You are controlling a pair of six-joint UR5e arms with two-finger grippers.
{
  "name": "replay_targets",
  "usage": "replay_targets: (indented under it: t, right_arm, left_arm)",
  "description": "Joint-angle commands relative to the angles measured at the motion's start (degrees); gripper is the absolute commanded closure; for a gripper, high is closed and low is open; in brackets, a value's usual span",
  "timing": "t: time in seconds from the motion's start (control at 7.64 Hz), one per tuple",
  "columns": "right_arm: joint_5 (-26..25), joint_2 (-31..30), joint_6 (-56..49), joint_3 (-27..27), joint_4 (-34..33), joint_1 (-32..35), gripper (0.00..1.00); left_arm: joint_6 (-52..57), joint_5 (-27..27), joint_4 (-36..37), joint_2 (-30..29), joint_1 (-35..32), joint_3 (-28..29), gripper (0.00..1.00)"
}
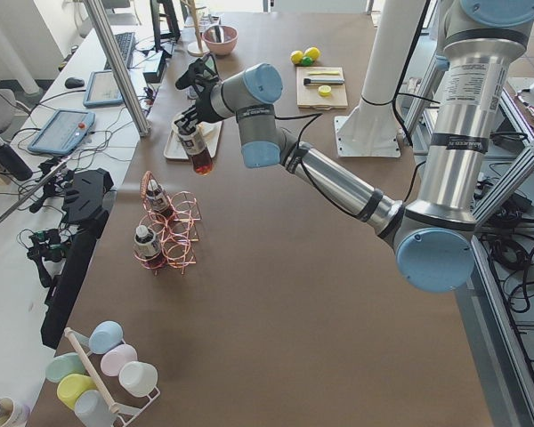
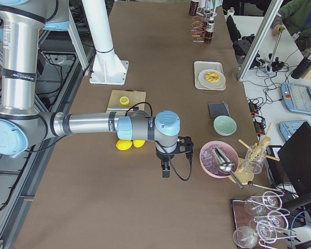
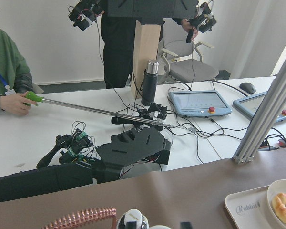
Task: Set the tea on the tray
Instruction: 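Lift the dark tea bottle up out of the rack with the left gripper, then carry the bottle with the left gripper toward the middle of the table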
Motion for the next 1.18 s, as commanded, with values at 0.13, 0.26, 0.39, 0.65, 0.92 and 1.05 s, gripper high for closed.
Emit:
replay_targets:
  t: [0.13,0.26,0.39,0.65,0.92,1.05]
  right_arm:
    - [0.0,0.0,0.0,0.0,0.0,0.0,0.0]
    - [0.0,0.0,0.0,-0.2,0.0,0.0,0.0]
    - [0.0,0.1,0.0,-0.3,0.0,0.0,0.0]
    - [0.0,0.0,0.0,-0.4,-0.1,0.0,0.0]
    - [0.1,0.0,0.0,-0.4,-0.1,0.0,0.0]
    - [0.1,0.0,-0.1,-0.4,-0.1,0.0,0.0]
  left_arm:
    - [1.8,14.9,0.1,-8.5,22.3,-2.9,1.0]
    - [3.7,26.9,1.4,-11.5,33.8,-1.6,1.0]
    - [5.3,33.6,7.7,-16.0,41.4,-0.6,1.0]
    - [5.4,40.9,19.2,-21.5,49.5,-0.5,1.0]
    - [5.9,47.9,19.2,-23.8,54.6,4.0,1.0]
    - [5.8,48.2,19.0,-23.9,56.0,4.5,1.0]
